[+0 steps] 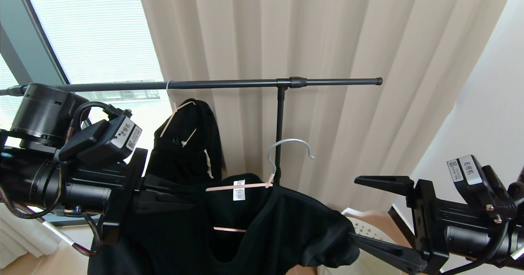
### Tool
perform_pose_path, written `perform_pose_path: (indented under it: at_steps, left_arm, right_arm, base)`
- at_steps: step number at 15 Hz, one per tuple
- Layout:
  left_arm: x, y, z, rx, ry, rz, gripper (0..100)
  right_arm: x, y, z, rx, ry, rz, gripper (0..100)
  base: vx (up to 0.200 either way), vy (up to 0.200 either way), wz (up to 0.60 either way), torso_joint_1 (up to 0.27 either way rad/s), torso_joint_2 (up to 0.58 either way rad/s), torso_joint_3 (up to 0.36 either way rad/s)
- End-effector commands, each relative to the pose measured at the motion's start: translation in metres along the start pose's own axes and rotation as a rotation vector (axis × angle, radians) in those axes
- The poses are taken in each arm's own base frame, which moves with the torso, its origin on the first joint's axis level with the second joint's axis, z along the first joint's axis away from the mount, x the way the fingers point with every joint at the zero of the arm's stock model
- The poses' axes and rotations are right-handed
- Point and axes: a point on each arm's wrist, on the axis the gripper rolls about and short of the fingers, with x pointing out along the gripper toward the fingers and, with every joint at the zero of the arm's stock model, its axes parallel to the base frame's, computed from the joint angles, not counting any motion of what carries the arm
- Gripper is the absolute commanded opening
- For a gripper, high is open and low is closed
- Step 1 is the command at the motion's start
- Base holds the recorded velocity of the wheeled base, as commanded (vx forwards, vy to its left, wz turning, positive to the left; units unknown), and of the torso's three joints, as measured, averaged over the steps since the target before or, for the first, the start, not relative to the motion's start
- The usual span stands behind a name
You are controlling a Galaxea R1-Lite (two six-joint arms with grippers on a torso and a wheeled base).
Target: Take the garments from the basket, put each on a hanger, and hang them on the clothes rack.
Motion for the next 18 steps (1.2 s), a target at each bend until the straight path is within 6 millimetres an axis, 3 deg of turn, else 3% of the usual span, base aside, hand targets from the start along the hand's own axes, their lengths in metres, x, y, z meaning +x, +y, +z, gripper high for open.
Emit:
perform_pose_path:
  at_steps: [1, 7, 18]
  left_arm:
    - [-0.007, -0.005, 0.002, 0.011, -0.006, 0.018, 0]
    - [-0.017, -0.008, 0.006, 0.025, -0.013, 0.055, 0]
    - [-0.018, -0.012, 0.007, 0.031, -0.017, 0.056, 0]
  right_arm:
    - [0.003, -0.003, -0.010, 0.031, 0.038, -0.002, 100]
    - [0.003, -0.004, -0.032, 0.062, 0.114, -0.008, 100]
    - [0.021, -0.029, -0.053, 0.100, 0.153, -0.045, 100]
  base:
    - [0.000, 0.000, 0.00, 0.000, 0.00, 0.000]
    - [0.000, 0.000, 0.00, 0.000, 0.00, 0.000]
    - [0.000, 0.000, 0.00, 0.000, 0.00, 0.000]
